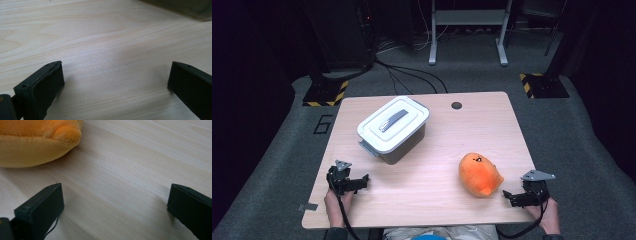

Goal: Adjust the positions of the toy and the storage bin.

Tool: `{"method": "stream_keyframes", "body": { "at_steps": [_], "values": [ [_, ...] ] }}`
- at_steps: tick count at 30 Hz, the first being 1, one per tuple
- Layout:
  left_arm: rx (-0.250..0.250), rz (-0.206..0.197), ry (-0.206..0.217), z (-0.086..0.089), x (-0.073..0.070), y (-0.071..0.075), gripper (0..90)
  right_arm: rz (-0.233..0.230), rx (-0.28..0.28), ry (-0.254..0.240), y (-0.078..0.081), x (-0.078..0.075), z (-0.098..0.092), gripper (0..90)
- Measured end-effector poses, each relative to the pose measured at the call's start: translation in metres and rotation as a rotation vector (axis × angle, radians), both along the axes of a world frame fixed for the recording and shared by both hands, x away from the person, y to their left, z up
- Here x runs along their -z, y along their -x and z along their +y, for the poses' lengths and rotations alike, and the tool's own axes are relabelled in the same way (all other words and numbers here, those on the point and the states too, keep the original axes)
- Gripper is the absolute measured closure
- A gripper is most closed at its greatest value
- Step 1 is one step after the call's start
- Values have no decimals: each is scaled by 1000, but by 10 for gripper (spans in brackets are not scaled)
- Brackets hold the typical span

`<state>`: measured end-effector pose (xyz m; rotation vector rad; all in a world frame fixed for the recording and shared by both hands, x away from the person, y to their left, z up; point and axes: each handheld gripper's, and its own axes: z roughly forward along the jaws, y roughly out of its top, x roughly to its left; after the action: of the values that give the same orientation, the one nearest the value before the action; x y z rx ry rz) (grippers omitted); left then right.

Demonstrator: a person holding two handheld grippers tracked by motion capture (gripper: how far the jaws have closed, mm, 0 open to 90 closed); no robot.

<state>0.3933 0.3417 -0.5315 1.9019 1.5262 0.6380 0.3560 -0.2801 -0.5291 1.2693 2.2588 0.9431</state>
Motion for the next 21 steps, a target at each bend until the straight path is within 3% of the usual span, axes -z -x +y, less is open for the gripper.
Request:
{"method": "stream_keyframes", "body": {
  "at_steps": [21],
  "values": [
    [-5, -2, -3, -1, 0, 0, 2, 3, 11, 3, 0, 0, 1, 0]
  ]
}}
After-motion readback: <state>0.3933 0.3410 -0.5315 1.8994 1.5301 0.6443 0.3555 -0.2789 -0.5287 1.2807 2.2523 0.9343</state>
